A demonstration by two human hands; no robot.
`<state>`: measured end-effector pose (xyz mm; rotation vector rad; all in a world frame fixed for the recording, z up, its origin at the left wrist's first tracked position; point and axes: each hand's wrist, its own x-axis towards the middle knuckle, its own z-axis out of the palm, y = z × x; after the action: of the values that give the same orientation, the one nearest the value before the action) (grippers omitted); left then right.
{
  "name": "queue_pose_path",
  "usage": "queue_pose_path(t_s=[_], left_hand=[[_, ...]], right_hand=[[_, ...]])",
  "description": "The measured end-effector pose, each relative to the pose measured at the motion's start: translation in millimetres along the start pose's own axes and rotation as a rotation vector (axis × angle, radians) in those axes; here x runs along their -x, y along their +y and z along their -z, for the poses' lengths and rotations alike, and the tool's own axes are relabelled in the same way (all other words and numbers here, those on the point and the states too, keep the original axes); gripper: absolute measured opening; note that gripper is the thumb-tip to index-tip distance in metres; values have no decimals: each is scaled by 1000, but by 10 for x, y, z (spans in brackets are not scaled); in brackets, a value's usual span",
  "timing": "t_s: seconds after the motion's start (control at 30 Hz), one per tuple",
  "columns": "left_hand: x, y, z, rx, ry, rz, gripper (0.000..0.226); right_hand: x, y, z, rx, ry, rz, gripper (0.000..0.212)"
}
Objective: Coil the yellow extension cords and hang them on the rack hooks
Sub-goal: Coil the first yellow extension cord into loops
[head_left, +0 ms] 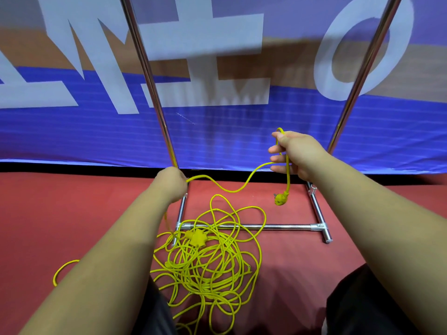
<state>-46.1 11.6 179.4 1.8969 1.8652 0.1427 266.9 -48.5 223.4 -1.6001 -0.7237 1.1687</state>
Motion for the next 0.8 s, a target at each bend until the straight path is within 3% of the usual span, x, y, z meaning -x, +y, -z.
queue_pose_path(t_s=[0.1,0.17,0.23,0.33,0.5,0.7,0.8], left_hand=[[93,66,-21,-320,-257,-175,26],[171,115,-38,-360,-423,-213,10],[217,128,-52,-330,-550,-273,15],[294,181,-17,-92,-664,-450,24],[322,261,48,256,-472,-590,38],[355,437,19,427,-409,-569,22],[371,522,-36,517,-256,-597,11]], right_hand=[[-5,4,23,-33,6,21,27],[-9,6,44,-45,-7,40,27],[-8,12,53,-37,-26,51,27],[7,25,28,15,-75,54,27],[66,70,-29,205,-249,24,29],[93,136,-188,328,-422,-48,26],[90,175,-278,341,-455,-78,30]])
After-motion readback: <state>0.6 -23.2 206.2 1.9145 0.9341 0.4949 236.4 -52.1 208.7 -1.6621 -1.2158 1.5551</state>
